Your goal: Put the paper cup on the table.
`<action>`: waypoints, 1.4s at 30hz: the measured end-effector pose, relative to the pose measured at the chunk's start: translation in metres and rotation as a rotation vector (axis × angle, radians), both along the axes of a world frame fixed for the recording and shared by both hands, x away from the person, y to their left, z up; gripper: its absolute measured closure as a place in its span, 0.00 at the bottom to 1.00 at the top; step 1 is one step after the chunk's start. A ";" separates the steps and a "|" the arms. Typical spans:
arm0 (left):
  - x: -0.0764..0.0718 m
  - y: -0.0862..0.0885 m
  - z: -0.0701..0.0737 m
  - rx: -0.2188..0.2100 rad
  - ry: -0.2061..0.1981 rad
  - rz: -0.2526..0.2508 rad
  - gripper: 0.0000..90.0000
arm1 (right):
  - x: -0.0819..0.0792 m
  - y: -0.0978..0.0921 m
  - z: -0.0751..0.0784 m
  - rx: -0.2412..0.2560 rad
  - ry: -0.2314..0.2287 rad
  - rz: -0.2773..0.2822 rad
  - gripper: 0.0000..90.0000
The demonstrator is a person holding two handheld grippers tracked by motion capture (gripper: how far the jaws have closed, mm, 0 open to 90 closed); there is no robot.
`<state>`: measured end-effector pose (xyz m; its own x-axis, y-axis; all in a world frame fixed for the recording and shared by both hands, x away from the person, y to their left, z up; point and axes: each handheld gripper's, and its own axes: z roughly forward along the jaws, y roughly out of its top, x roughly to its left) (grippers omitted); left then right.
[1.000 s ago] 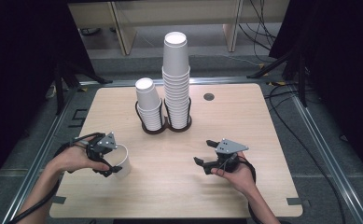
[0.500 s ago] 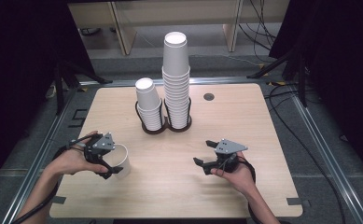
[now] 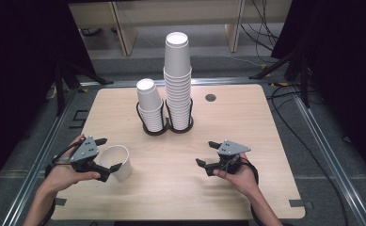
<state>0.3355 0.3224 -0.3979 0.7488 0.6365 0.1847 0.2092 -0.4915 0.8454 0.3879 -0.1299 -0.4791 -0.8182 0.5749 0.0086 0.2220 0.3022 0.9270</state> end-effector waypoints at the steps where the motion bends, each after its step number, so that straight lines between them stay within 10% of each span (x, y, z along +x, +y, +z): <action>1: -0.002 0.001 0.000 -0.016 -0.011 0.010 0.00 | -0.001 0.001 0.000 0.006 0.017 0.000 0.17; 22: -0.046 0.017 -0.042 -0.320 -0.190 0.179 0.00 | -0.001 0.000 -0.002 0.018 -0.026 -0.022 0.17; 42: -0.066 0.023 -0.079 -0.356 -0.195 0.268 0.00 | -0.001 0.002 -0.006 0.024 -0.016 -0.039 0.17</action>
